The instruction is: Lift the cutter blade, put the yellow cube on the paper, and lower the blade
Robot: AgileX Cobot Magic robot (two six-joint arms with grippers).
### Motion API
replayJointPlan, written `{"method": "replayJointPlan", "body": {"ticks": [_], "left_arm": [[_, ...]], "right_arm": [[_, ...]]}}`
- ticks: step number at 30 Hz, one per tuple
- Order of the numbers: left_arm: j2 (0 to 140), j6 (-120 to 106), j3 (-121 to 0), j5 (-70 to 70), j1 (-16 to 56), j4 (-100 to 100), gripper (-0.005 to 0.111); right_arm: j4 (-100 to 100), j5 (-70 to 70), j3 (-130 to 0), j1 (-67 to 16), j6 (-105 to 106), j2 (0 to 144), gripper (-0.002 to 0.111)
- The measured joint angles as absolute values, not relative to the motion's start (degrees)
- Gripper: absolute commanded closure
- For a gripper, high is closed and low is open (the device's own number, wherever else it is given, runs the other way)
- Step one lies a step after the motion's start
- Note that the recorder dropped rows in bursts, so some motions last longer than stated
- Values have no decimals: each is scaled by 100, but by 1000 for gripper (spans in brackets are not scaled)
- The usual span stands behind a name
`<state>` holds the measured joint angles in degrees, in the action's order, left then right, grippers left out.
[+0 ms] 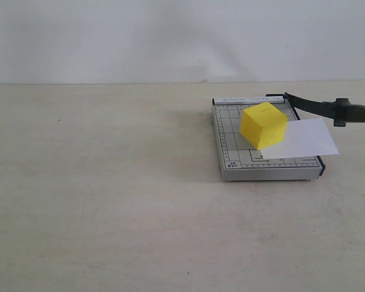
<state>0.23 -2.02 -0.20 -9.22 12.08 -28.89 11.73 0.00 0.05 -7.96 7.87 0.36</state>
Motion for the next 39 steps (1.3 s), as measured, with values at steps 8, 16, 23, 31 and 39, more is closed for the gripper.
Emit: {"method": "replayJointPlan", "body": {"ticks": [8,16,23,31,39], "left_arm": [[23,-279,-20,-924,1208,-2868,96],[15,-177,-20,-985,1208,-2804,96],[15,1218,-20,979,1208,-1937,96],[15,1402,15,1801,1032,-819,96],[15,1147,15,1801,154,-555,96]], "right_arm": [[1173,0,5,-796,787,36,108],[1173,0,5,-796,787,36,108],[1173,0,5,-796,787,36,108],[1173,0,5,-796,787,36,108],[1288,-169,5,-796,483,36,108]]}}
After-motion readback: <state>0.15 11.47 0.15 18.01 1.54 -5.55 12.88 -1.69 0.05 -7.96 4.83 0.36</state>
